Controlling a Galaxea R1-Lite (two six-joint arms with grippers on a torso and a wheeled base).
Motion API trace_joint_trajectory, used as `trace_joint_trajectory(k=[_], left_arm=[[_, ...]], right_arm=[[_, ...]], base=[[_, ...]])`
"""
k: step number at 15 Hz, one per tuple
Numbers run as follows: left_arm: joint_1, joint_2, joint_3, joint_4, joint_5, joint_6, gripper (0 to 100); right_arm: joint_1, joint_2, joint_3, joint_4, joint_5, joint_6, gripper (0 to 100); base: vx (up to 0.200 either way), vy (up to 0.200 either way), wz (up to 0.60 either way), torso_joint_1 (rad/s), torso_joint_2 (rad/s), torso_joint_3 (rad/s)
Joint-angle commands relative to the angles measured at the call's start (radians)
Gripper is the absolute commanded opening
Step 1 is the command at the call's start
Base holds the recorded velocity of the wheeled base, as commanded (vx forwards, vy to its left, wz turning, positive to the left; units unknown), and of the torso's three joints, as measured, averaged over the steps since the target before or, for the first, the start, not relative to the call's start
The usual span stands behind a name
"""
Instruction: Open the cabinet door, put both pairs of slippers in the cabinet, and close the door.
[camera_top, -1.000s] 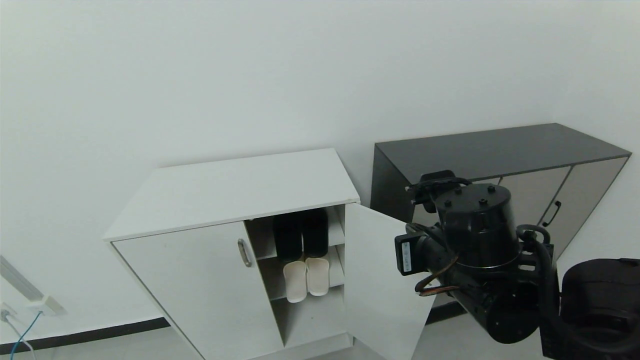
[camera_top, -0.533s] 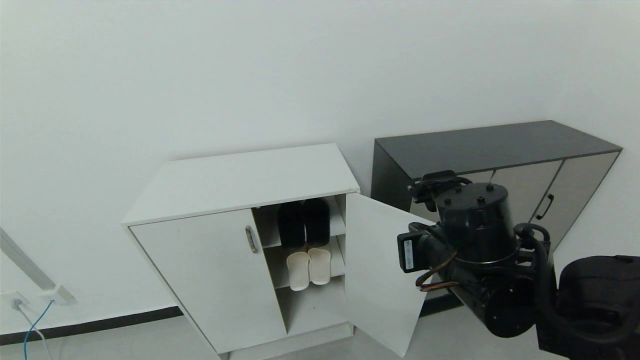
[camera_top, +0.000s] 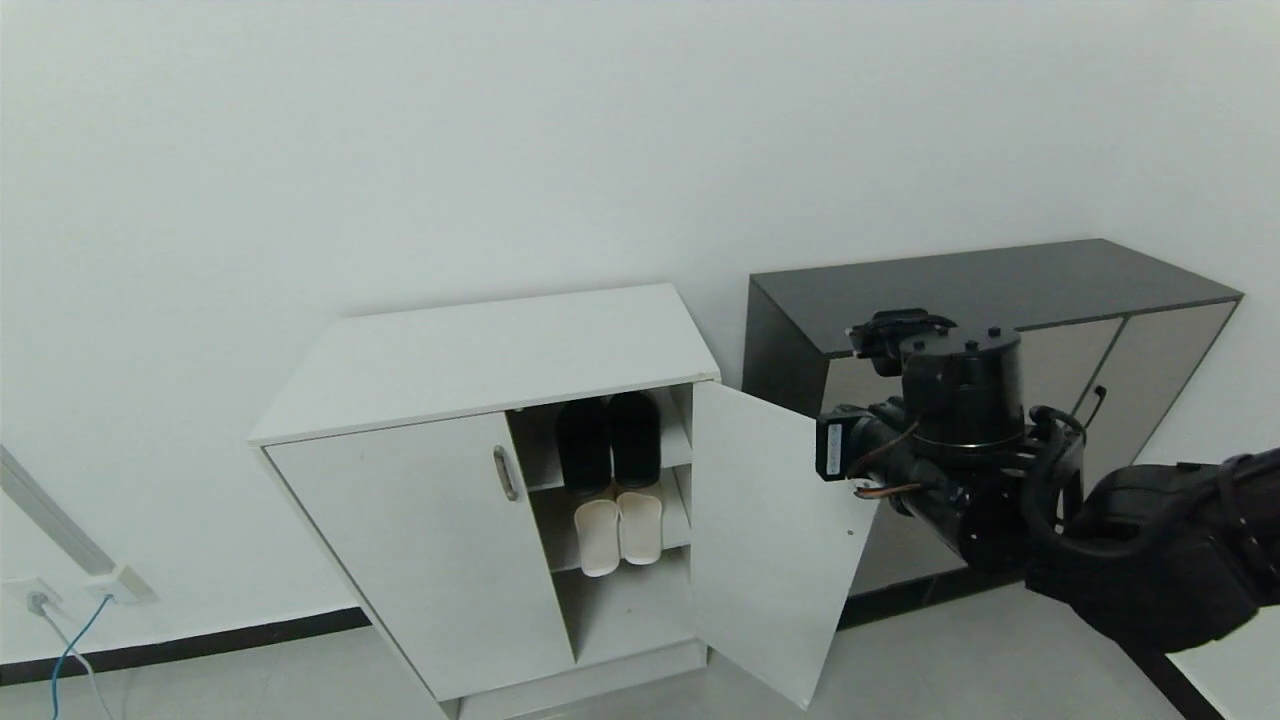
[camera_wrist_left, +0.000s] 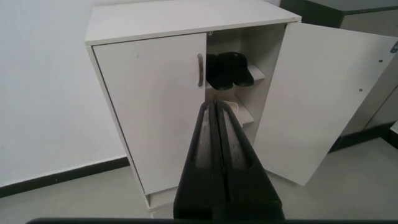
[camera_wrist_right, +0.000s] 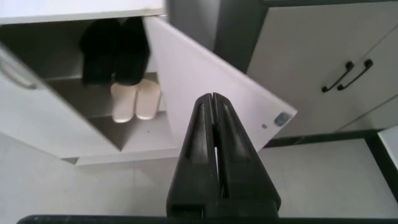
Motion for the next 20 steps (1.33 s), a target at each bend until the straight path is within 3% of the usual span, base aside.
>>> trace_joint_trajectory(k=[1,5,9,20], left_arm=[[0.001,0.001,0.000,0.000,0.000,0.000,0],[0.001,0.001,0.000,0.000,0.000,0.000,0],[0.001,0.001,0.000,0.000,0.000,0.000,0],[0.001,0.001,0.000,0.000,0.000,0.000,0]], right_arm=[[-0.066,0.068,-0.050,0.000,0.028,0.000,0],[-0.189,0.168,-0.162,0.006,0.108,0.000,0],[-0.256,0.280,-0.230,0.000,0.156,0.008,0],[-0.275,0.372,-0.279,0.003,0.185,0.029,0]], base=[[0.000,0.000,0.00,0.000,0.00,0.000],[0.000,0.000,0.00,0.000,0.00,0.000],[0.000,0.000,0.00,0.000,0.00,0.000],[0.000,0.000,0.00,0.000,0.00,0.000]])
